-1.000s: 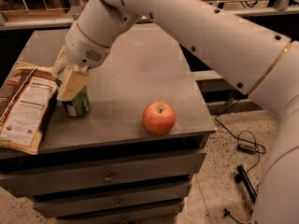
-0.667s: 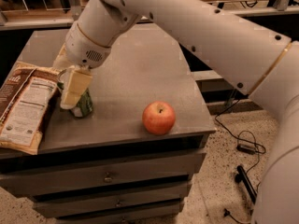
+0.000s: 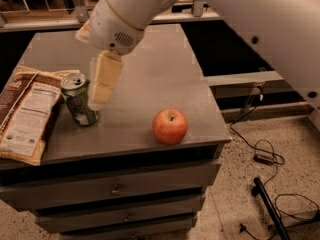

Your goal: Move green can near brown chip bag

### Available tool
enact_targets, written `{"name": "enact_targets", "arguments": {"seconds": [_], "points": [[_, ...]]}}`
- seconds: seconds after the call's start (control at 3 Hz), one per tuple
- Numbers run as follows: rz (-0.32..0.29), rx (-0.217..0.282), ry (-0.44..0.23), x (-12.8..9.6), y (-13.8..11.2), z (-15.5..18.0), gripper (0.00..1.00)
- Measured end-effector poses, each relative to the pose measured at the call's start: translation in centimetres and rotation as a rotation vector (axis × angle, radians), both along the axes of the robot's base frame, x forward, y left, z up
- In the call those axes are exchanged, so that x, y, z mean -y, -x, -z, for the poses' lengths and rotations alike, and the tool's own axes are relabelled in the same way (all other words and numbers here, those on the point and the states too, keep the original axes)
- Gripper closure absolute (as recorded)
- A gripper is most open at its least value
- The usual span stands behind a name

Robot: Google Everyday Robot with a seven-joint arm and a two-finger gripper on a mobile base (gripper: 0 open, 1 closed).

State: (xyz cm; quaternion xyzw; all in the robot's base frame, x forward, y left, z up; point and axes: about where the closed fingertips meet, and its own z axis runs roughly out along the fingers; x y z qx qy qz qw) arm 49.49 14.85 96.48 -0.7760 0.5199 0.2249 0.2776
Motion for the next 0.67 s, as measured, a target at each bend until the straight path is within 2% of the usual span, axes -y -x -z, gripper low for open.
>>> {"name": "enact_targets", "arguments": {"seconds": [0.33,0.67], "points": [[0.153,0.005,0.026,6.56,0.31,-4.01,0.0],[0.154,-0.001,0.03,6.46,0.38,-3.94,0.0]]}}
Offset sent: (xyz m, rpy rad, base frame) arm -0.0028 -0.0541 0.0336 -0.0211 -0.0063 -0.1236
